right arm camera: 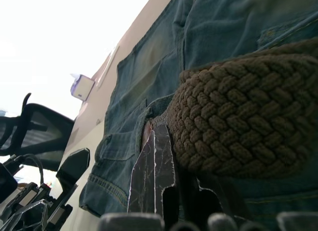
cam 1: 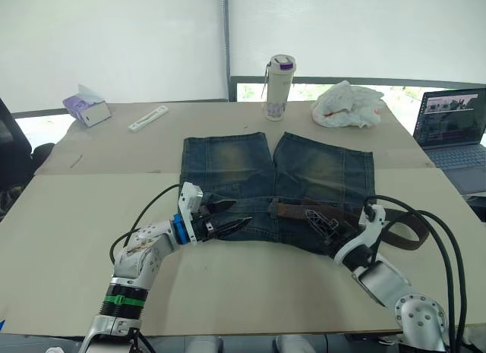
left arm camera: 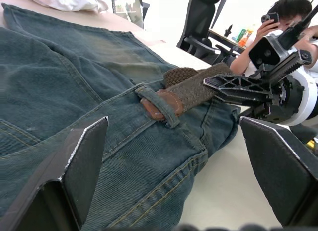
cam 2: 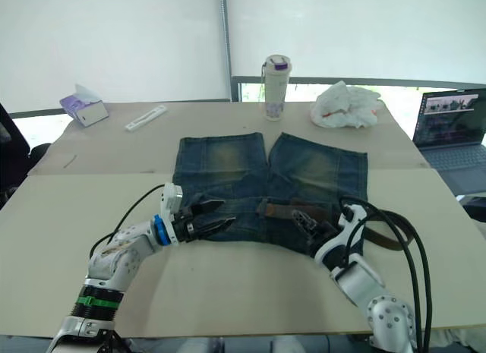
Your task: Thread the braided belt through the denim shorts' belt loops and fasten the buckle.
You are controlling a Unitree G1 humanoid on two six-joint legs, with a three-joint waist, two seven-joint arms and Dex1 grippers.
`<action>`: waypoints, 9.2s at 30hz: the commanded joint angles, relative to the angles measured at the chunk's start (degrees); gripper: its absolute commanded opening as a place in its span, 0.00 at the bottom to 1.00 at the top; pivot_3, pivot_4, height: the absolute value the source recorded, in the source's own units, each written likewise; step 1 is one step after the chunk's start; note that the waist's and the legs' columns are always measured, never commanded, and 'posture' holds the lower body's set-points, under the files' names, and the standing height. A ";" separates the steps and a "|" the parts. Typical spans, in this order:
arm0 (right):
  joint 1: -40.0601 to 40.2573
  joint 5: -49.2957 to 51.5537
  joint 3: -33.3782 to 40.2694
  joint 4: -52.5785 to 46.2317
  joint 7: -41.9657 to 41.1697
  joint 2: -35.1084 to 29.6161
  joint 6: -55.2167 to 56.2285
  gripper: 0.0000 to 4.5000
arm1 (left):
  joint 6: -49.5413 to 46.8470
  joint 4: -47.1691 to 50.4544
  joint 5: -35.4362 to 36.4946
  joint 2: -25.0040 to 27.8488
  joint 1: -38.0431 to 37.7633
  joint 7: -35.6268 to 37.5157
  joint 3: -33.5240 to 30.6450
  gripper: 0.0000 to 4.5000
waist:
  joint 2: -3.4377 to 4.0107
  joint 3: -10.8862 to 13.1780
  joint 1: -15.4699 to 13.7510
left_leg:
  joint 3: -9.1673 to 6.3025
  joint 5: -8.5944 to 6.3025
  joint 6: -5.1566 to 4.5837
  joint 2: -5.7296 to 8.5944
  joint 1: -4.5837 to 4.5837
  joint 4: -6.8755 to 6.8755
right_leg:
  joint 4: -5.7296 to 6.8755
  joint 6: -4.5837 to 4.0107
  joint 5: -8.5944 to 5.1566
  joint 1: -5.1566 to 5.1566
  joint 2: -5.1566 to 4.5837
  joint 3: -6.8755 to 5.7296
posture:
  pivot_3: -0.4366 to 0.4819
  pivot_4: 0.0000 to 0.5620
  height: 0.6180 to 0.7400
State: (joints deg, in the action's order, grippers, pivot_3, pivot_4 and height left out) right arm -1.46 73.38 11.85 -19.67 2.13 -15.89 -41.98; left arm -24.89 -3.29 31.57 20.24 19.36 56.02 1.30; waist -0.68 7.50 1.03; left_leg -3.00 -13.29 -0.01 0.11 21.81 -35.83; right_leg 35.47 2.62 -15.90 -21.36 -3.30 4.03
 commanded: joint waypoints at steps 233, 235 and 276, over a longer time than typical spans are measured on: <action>-10.89 4.30 -3.73 3.02 -12.61 13.59 -3.71 0.99 | -34.01 11.65 38.60 -4.07 -1.65 -23.24 -17.83 0.00 | 0.07 -0.12 0.11 | -0.09 0.02 0.02 0.04 -0.06 -0.05 | -0.10 -0.02 0.34 0.01 0.09 -0.07 | 0.48 0.27 1.00; -11.10 4.12 -3.88 2.69 -13.66 13.39 -3.77 0.88 | -33.93 11.80 38.49 -3.91 -2.03 -23.03 -17.55 0.00 | 0.08 -0.12 0.08 | -0.08 0.02 0.01 0.07 -0.04 -0.06 | -0.11 -0.01 0.34 0.01 0.05 -0.07 | 0.48 0.27 1.00; -22.26 -29.60 -11.06 16.69 0.52 16.78 -4.63 0.00 | -5.69 -3.72 7.46 14.17 -4.27 -1.38 -13.52 0.88 | -0.08 -0.25 1.70 | 0.07 0.15 0.14 -0.05 0.10 0.10 | 0.50 -0.29 0.31 -0.73 -0.03 -0.02 | 0.48 0.27 1.00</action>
State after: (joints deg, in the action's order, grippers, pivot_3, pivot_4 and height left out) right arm -22.89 45.44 0.93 -4.13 1.04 0.16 -45.72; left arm -31.98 -7.43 39.53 34.13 14.49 53.54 -12.11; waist -0.76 7.25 2.74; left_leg -2.93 -13.15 0.13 0.03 21.91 -35.71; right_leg 36.02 2.31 -15.57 -22.12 -3.33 4.01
